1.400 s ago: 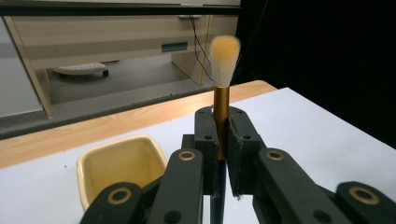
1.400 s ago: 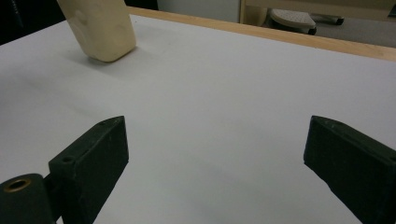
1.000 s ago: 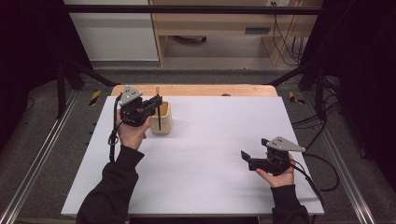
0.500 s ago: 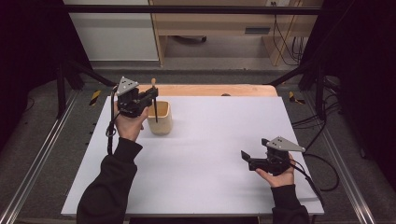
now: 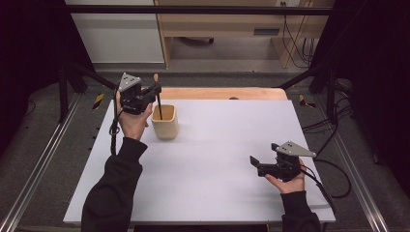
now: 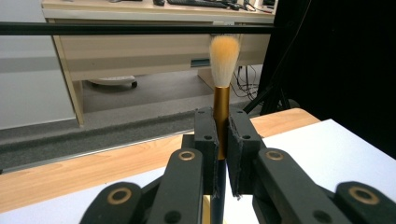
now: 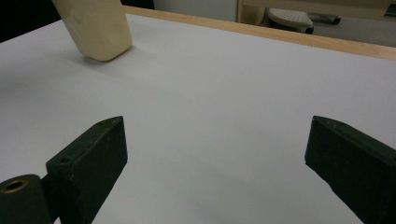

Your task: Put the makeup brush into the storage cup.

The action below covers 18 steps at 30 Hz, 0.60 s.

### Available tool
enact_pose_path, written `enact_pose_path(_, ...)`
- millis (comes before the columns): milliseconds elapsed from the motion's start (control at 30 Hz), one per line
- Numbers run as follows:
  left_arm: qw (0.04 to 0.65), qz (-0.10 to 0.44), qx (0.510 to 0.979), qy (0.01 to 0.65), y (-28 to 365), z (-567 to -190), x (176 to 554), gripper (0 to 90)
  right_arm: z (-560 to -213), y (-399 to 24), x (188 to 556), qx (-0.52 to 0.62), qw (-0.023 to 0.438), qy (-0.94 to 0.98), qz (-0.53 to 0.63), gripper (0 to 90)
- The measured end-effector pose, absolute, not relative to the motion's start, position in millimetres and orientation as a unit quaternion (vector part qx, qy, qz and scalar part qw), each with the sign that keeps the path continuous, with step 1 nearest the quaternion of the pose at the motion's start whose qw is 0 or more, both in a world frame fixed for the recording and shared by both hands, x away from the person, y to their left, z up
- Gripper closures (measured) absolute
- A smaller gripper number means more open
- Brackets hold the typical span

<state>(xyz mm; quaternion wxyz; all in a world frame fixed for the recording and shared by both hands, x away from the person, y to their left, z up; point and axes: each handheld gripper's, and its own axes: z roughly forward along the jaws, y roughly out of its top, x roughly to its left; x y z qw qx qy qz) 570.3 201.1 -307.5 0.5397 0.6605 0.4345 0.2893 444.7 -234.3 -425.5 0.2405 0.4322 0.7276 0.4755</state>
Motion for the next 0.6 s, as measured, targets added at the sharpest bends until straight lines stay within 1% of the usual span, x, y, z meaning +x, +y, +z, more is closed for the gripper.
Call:
enact_pose_path(200, 0.540, 0.298, 0.656, 0.436, 202.4, -308.6, 578.0, 83.1, -425.1, -234.5, 444.4, 0.433, 0.240, 0.727, 0.477, 5.9)
enact_pose_path(600, 0.525, 0.298, 0.665, 0.440, 201.7, -324.9, 592.9, 83.1, -426.3, -234.3, 445.1, 0.434, 0.239, 0.727, 0.475, 5.9)
